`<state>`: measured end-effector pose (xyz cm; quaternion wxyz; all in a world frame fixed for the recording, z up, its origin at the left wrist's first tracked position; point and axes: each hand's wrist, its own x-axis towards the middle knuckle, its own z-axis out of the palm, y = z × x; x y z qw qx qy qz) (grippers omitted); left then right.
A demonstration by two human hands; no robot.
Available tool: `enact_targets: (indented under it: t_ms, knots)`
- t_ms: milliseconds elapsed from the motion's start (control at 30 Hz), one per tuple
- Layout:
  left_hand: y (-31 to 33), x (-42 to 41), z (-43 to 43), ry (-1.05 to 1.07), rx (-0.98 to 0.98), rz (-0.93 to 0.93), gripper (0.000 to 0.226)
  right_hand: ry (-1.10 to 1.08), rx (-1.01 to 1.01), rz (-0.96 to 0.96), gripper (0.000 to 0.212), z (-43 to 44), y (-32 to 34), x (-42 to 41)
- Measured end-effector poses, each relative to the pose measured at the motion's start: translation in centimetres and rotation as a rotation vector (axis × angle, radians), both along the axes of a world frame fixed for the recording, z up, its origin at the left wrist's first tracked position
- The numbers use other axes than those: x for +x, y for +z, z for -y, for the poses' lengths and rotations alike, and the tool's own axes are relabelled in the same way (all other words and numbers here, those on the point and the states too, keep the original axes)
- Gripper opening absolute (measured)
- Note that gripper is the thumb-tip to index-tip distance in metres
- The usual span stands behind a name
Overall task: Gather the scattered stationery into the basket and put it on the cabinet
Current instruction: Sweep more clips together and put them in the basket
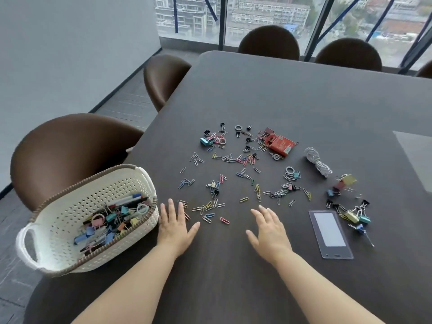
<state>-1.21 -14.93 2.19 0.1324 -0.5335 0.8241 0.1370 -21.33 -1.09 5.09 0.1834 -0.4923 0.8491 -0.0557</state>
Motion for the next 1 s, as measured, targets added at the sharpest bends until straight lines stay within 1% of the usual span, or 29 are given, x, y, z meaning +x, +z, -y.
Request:
enact_targets:
  t_ms: [67,133,233,300,500,700,800,867,1000]
  knots:
    - [-0.4,-0.7,0.3,0.009,-0.001,0.011,0.085,-0.035,0.076,-0.031,0.075,-0.3,-0.9,-0.4]
    - [-0.7,-1.5,0.2,-0.074,-0.015,-0.015,0.093,-0.063,0.132,-0.052,0.091,-0.4,-1.7,-0.7]
    - [-1.0,-2.5,-0.2,-0.249,-0.001,-0.11,0.108,-0.097,0.157,-0.068,0.113,-0.2,-2.6,-1.1]
    - [-1.2,-3.3,0.3,-0.261,-0.007,-0.137,0.115,-0.117,0.168,-0.079,0.12,0.5,-3.2,-1.5]
    - [-0.7,-6.2,4.3,-0.181,-0.016,0.021,0.123,-0.223,0.181,-0.069,0.115,4.1,-3.5,-4.8]
    - [-1.2,-10.2,8.7,-0.175,-0.071,-0.007,0.125,-0.245,0.141,-0.076,0.117,8.7,-4.0,-8.9]
    - [-1.6,-12.5,11.1,-0.187,-0.097,-0.062,0.124,-0.206,0.119,-0.078,0.117,11.2,-4.1,-10.8]
    - [-1.8,-13.7,12.4,-0.195,-0.116,-0.084,0.12,-0.154,0.098,-0.093,0.115,12.9,-4.2,-11.9]
    - [-2.2,-15.1,14.2,-0.221,-0.16,-0.095,0.109,0.025,0.052,-0.13,0.101,16.3,-4.4,-13.6]
